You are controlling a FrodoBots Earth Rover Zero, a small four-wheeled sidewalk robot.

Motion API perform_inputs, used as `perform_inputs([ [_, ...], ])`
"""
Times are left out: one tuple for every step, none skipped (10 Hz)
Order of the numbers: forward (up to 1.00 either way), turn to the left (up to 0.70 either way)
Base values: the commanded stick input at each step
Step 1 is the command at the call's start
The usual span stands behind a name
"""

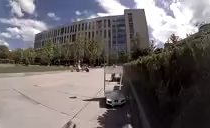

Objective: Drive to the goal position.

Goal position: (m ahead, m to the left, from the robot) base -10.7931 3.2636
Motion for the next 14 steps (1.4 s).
perform_inputs([
  [0.00, 0.00],
  [0.00, 0.00],
  [0.00, 0.00],
  [0.00, 0.00],
  [0.00, 0.00],
  [0.00, 0.00],
  [0.01, 0.00],
  [0.03, 0.00],
  [0.01, 0.00],
  [0.04, 0.00],
  [0.00, 0.00],
  [0.00, 0.00],
  [0.00, 0.00],
  [0.02, 0.00],
])
